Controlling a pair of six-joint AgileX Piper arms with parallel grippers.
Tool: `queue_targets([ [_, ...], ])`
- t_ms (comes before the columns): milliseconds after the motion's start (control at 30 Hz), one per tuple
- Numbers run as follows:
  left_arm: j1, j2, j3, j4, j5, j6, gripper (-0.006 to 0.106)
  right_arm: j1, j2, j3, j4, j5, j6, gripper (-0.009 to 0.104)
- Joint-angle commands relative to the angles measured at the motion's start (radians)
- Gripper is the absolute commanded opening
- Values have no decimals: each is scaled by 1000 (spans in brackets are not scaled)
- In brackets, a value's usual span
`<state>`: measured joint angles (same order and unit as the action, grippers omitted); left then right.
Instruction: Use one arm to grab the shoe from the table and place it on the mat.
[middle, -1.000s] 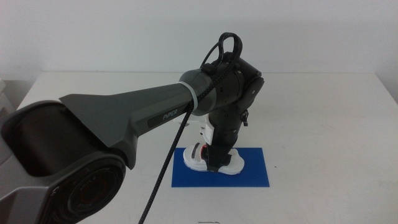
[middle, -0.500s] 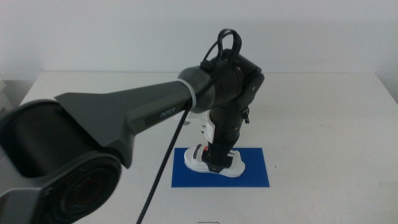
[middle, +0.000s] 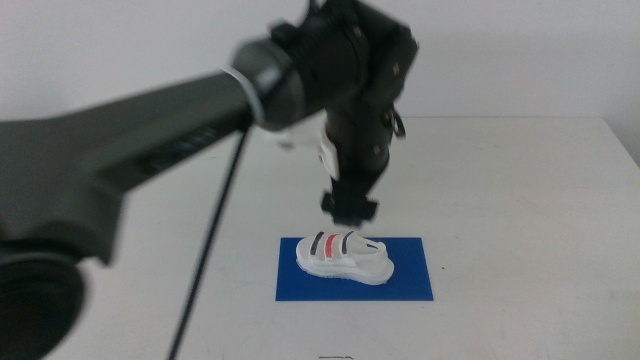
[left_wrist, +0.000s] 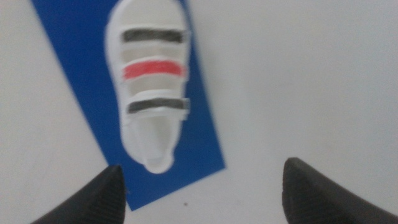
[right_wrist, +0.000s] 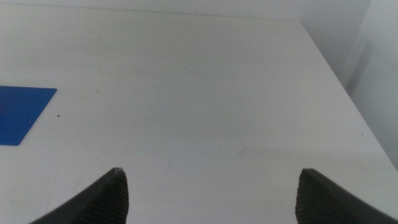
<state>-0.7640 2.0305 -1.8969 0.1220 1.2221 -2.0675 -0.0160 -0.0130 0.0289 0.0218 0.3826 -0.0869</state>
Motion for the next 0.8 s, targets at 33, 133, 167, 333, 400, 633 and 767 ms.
queue_targets([
  [33,-1,-146,-31,128,98,119,83,2,-19,-19,-8,-56,-12,94],
  [133,-1,-221,-31,246,98,331,83,2,-19,-19,-8,-56,-12,94],
  [167,-1,-247,-31,281,98,429,83,2,-19,-19,-8,-56,-12,94],
  [333,-1,-364,-31,395,97,1072,83,2,-19,-19,-8,-56,-12,94],
  [400,-1,-406,-31,421,97,1359,83,2,-19,-19,-8,-56,-12,94],
  [633,15,-556,-29,443,97,2082,83,2,-19,-19,-8,-56,-12,94],
  [767,128,-682,31,361,76,2123,83,2,-19,-19,-8,-56,-12,94],
])
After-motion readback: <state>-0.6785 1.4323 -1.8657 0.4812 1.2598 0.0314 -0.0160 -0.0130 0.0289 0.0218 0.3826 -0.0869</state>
